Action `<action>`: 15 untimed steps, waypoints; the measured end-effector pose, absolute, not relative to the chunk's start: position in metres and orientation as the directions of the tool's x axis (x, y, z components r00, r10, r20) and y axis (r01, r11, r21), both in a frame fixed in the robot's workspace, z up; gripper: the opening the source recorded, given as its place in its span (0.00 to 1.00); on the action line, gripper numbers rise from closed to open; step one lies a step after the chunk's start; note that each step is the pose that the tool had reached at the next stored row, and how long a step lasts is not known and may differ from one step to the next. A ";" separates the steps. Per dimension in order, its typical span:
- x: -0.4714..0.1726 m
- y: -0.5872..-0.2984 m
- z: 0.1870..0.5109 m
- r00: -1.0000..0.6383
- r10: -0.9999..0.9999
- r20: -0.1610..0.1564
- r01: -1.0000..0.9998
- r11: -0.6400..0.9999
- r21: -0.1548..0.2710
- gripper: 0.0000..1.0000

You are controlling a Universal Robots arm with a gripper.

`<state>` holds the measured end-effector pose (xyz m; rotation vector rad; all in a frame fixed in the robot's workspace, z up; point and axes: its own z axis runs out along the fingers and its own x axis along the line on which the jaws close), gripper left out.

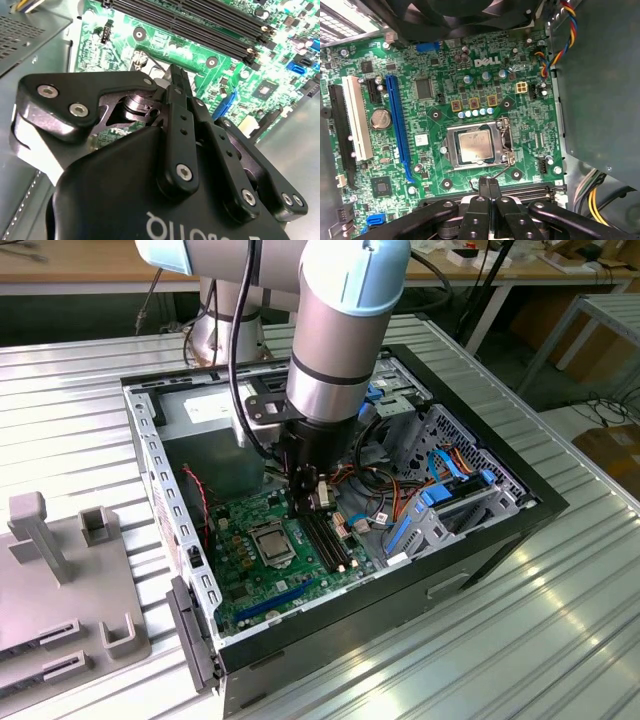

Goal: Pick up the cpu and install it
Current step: 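Install the first cpu locking lever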

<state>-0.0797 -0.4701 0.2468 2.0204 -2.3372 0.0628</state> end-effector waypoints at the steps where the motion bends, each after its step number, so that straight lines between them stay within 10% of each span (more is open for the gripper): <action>1: -0.080 -0.471 0.247 -0.143 -0.987 0.067 -0.990 0.144 0.003 0.11; 15: -0.080 -0.476 0.239 -0.133 -0.988 0.074 -0.991 0.134 0.002 0.11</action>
